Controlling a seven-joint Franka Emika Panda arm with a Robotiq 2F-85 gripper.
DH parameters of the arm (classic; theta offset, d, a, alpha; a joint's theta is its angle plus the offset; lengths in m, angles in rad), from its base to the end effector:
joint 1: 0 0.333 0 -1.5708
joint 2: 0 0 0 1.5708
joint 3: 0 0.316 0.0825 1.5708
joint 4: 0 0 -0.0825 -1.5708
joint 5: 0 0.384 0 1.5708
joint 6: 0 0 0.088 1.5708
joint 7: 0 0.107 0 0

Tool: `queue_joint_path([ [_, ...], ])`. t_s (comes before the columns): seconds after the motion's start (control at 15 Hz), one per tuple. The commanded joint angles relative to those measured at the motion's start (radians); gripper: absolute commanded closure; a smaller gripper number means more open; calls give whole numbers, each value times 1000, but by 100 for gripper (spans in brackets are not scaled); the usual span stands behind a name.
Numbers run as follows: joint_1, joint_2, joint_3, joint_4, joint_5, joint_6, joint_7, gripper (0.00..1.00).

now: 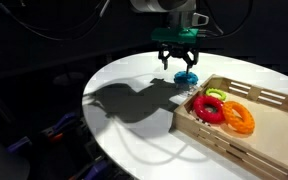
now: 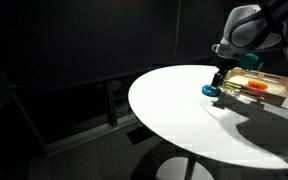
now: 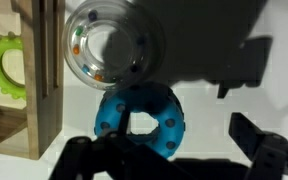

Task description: Put the blue ring in the box

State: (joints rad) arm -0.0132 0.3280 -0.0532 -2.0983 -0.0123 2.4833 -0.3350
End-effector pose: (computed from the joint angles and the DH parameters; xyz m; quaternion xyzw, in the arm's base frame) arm 0.5867 -0.0384 0.2682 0.9896 0.1402 0.0256 0.0179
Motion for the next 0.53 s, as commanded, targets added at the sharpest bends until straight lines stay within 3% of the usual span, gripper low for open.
queue_joint_path([
  [0.0,-29,33,24,24,-16,31,8,0],
  [0.47,-44,67,48,47,-12,77,-6,0],
])
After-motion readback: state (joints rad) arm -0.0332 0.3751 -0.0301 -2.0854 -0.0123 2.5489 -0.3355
